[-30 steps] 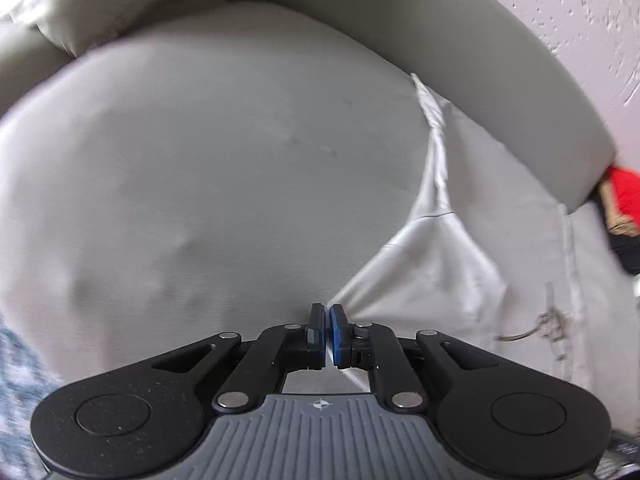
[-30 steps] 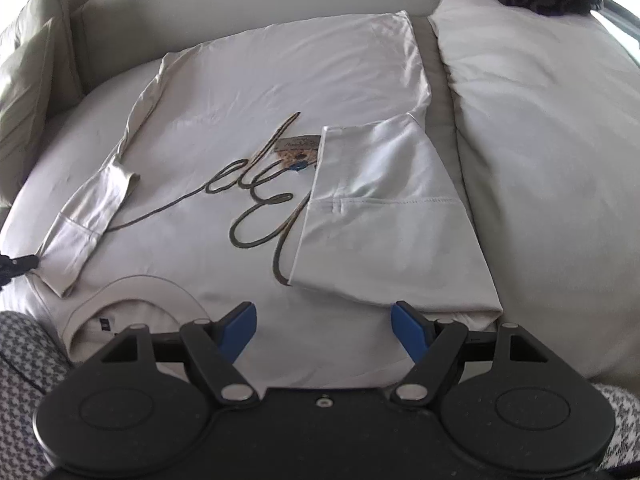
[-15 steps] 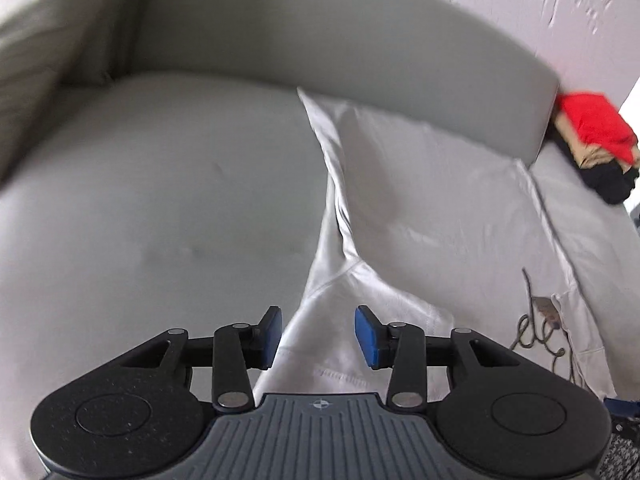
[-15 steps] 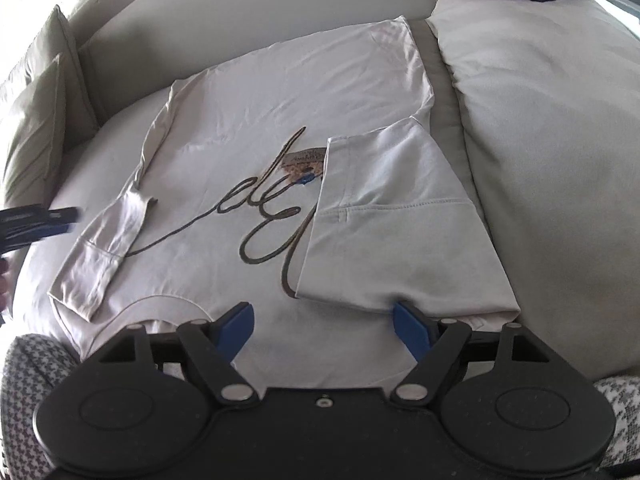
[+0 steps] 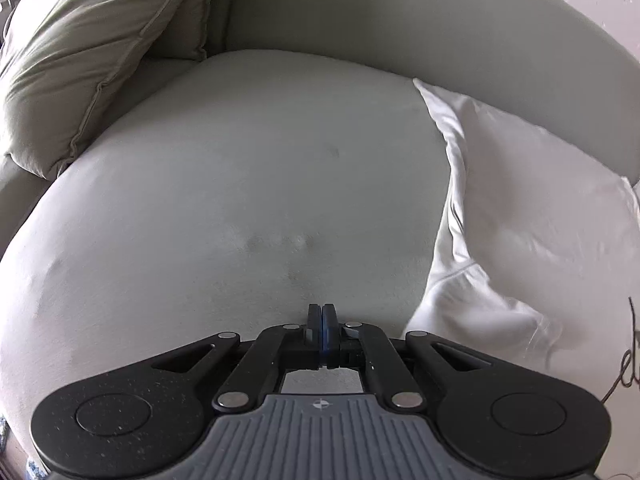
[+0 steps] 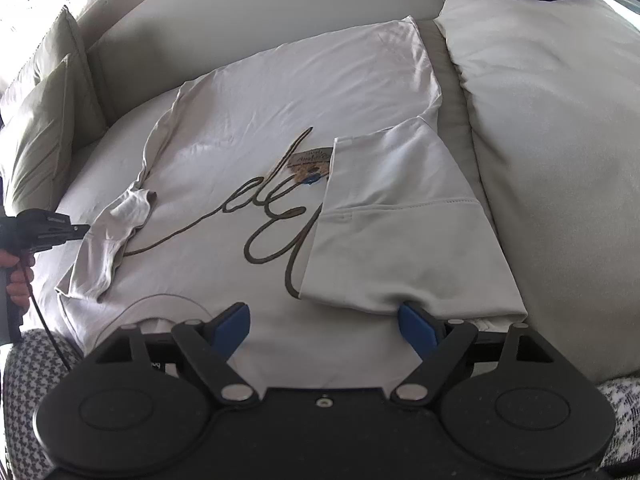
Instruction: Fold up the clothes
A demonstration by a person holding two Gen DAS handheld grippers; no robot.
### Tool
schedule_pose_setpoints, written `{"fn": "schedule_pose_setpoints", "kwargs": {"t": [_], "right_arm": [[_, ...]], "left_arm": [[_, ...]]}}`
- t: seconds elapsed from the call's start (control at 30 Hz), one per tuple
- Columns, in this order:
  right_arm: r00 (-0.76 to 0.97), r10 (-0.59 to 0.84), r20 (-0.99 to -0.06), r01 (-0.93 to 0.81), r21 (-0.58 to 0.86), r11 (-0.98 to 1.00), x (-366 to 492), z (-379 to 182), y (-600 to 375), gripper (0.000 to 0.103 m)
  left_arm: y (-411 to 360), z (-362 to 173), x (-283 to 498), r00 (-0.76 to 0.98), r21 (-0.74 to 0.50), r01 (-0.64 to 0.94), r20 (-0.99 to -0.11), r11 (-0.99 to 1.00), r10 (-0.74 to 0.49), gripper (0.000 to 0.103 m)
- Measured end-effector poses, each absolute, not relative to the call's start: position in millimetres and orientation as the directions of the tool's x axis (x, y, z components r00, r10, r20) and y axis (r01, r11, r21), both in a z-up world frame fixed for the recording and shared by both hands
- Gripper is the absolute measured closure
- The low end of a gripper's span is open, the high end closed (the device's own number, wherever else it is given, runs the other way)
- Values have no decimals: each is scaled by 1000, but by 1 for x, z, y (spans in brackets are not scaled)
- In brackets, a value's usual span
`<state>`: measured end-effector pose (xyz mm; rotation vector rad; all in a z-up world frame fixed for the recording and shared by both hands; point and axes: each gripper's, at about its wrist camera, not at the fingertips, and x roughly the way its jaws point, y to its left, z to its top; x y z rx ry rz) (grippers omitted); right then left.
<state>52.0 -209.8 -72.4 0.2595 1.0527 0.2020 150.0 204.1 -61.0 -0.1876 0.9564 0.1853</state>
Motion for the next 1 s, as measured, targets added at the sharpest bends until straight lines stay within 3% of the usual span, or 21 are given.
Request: {"fn": "schedule_pose_setpoints", "kwargs": {"t": [0.07,0.13,0.17,0.37,0.4,0.43,0.57,0.67,0.73,0.8,1.0], "right_arm": [[484,287,-827,-39,307,951,52,-73,-209,21],[484,290,-825,-38,312,949,52,-73,-210,19],[484,292,-825,-38,314,949,52,-74,-209,19],[480,298,-825,-38,319,947,53,-74,-210,18],[480,301,-824,-37,324,945,53,-74,-211,18],[480,304,-823,-35,328,944,53,-74,-212,18],[477,315,-820,-32,342,939,53,-74,-214,18],[470,312,-826,-37,335,942,55,-74,-212,18],[462,309,-831,-44,327,944,56,-70,-211,19],[461,335,-822,-44,356,933,58,-59,-214,20],[564,467,-681,-32,547,836,85,-21,-236,20]], "left_arm": [[200,-54,149,606,-116,-163,-795,980,7,96],[191,-48,149,639,-160,-77,-765,984,-75,67],[184,-47,151,646,-175,-38,-756,984,-109,63],[145,-65,195,573,-154,24,-807,988,-140,64],[141,-70,201,564,-152,23,-814,988,-139,76],[139,-74,204,561,-126,14,-820,992,-112,99],[141,-81,211,561,114,-63,-818,991,130,98],[154,-76,209,559,87,-65,-822,994,108,96],[161,-64,203,584,14,-33,-811,999,31,83],[164,-48,200,626,-23,1,-779,1000,-19,77],[175,-7,230,722,-157,-2,-684,988,-107,71]]}}
